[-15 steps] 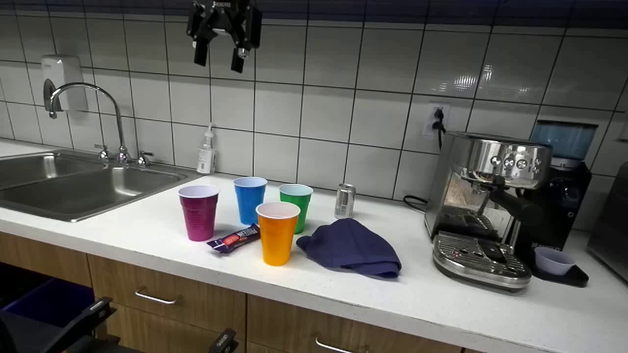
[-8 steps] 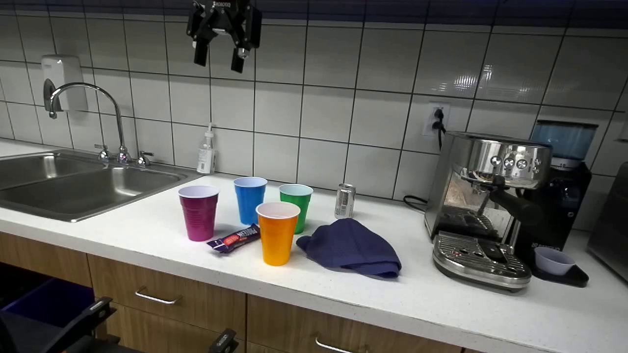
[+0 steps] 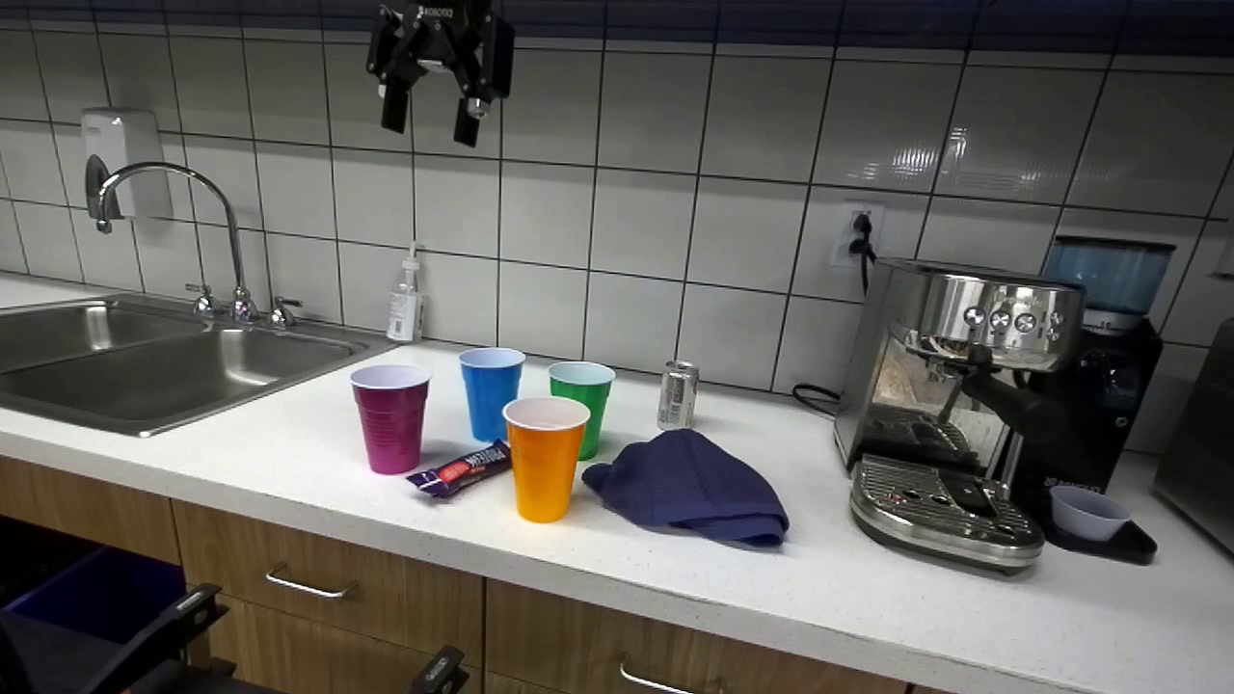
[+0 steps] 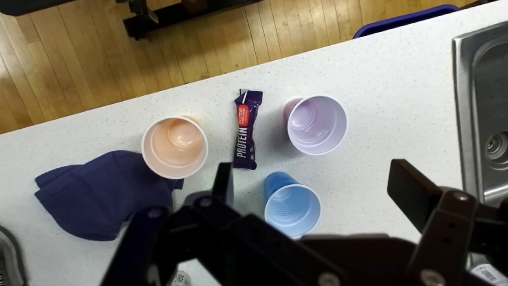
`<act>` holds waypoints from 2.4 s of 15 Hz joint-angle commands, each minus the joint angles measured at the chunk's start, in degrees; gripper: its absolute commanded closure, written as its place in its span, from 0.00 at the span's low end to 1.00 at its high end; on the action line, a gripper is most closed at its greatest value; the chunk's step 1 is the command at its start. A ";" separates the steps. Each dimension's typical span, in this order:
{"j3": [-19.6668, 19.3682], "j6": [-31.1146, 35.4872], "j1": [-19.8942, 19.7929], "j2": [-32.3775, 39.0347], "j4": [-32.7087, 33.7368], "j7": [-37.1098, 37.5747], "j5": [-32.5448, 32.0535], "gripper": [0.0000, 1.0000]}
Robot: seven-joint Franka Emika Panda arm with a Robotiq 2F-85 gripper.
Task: Stack the cups together
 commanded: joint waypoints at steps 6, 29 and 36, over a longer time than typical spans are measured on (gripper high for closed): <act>1.06 10.63 -0.03 -2.50 -9.24 -0.75 -0.06 0.00; 3.22 48.57 1.46 17.13 -16.39 5.73 0.92 0.00; 2.10 47.75 1.68 25.32 -7.69 11.40 0.78 0.00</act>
